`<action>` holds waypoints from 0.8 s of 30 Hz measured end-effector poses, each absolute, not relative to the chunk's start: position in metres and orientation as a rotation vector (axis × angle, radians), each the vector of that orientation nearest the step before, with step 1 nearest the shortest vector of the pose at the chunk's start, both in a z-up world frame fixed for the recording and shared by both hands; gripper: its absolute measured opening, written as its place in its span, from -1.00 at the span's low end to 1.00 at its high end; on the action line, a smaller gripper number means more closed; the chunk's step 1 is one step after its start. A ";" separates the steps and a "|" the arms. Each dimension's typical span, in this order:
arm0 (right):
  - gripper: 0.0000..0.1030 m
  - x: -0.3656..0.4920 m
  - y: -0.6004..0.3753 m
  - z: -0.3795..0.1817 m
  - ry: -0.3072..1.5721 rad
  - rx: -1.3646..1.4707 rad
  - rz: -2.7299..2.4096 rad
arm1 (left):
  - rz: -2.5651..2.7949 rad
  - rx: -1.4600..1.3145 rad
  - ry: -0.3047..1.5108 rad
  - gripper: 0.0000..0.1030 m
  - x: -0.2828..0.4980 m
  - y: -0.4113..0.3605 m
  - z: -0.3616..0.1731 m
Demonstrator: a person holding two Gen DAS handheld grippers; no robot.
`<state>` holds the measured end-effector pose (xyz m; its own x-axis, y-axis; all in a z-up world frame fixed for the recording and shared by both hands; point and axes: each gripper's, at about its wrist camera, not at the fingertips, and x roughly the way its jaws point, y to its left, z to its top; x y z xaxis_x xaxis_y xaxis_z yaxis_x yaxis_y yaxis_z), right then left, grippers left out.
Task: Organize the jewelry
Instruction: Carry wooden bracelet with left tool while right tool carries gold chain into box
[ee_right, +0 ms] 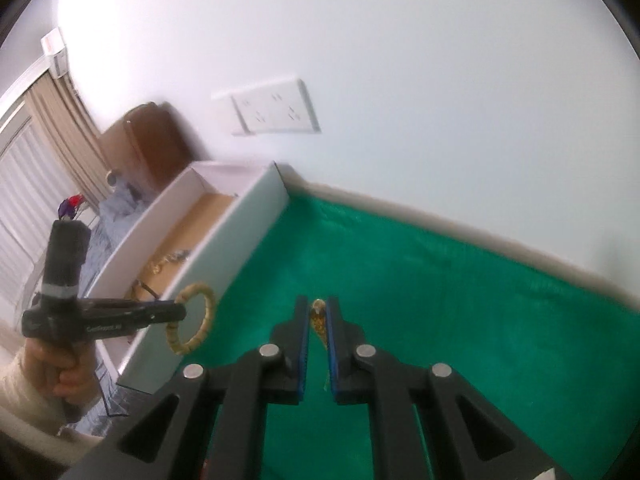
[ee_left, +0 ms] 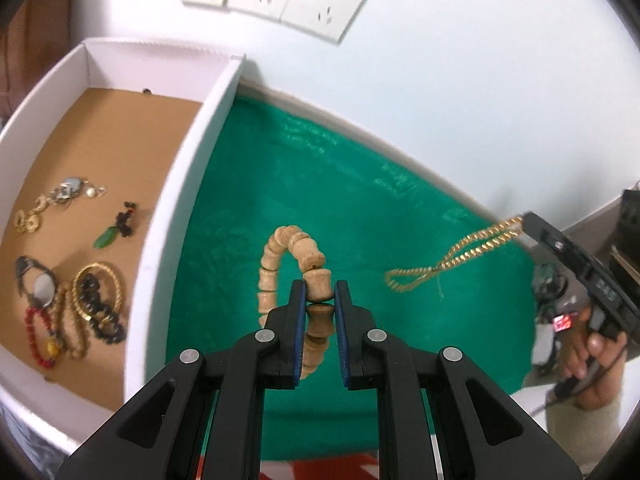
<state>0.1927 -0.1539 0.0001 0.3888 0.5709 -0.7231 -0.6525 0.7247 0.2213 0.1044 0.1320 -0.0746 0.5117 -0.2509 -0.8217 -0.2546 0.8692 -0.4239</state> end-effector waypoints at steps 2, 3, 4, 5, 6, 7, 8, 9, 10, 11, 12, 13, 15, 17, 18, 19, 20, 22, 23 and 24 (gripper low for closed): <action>-0.84 0.188 -0.144 0.016 0.843 -0.126 0.811 | 0.008 -0.569 1.017 -0.76 0.088 0.141 -0.051; -0.84 0.186 -0.138 0.022 0.828 -0.136 0.826 | 0.016 -0.578 0.997 -0.76 0.080 0.147 -0.039; -0.84 0.184 -0.132 0.030 0.809 -0.145 0.847 | 0.024 -0.583 0.983 -0.76 0.073 0.152 -0.031; -0.84 0.182 -0.125 0.039 0.788 -0.153 0.870 | 0.039 -0.588 0.963 -0.76 0.065 0.159 -0.020; -0.84 0.180 -0.118 0.046 0.770 -0.161 0.887 | 0.060 -0.591 0.942 -0.76 0.055 0.168 -0.009; -0.84 0.177 -0.111 0.055 0.748 -0.167 0.907 | 0.088 -0.593 0.922 -0.76 0.044 0.178 0.002; -0.84 0.175 -0.103 0.065 0.726 -0.171 0.933 | 0.122 -0.594 0.903 -0.76 0.034 0.189 0.012; -0.84 0.173 -0.096 0.072 0.711 -0.171 0.955 | 0.150 -0.595 0.891 -0.76 0.026 0.198 0.018; -0.84 0.171 -0.088 0.080 0.694 -0.168 0.981 | 0.189 -0.596 0.877 -0.76 0.016 0.208 0.025; -0.84 0.169 -0.077 0.090 0.676 -0.163 1.012 | 0.237 -0.593 0.861 -0.76 0.005 0.222 0.031; -0.84 0.167 -0.069 0.096 0.665 -0.160 1.035 | 0.273 -0.588 0.852 -0.76 -0.002 0.232 0.034; -0.84 0.164 -0.059 0.104 0.652 -0.157 1.065 | 0.317 -0.583 0.845 -0.76 -0.011 0.243 0.035; -0.84 0.158 -0.034 0.118 0.628 -0.154 1.135 | 0.388 -0.587 0.844 -0.76 -0.024 0.264 0.033; -0.84 0.151 -0.011 0.125 0.616 -0.158 1.183 | 0.447 -0.589 0.853 -0.76 -0.033 0.282 0.028; -0.84 0.148 0.003 0.127 0.613 -0.163 1.212 | 0.483 -0.581 0.864 -0.76 -0.036 0.291 0.022; -0.84 0.144 0.015 0.127 0.615 -0.169 1.236 | 0.504 -0.574 0.869 -0.76 -0.038 0.295 0.018; -0.84 0.142 0.026 0.126 0.618 -0.174 1.256 | 0.536 -0.560 0.879 -0.76 -0.039 0.300 0.013; -0.84 0.137 0.052 0.119 0.636 -0.195 1.295 | 0.607 -0.521 0.905 -0.76 -0.037 0.310 -0.002; -0.84 0.136 0.063 0.115 0.648 -0.204 1.304 | 0.636 -0.504 0.916 -0.76 -0.035 0.312 -0.009; -0.84 0.135 0.079 0.107 0.667 -0.215 1.318 | 0.674 -0.486 0.932 -0.76 -0.033 0.316 -0.018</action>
<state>0.1348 0.0790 0.1071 0.0968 0.8208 -0.5629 -0.9396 0.2619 0.2202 -0.0329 0.3164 -0.0182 0.4202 0.3133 -0.8516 -0.7105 0.6974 -0.0940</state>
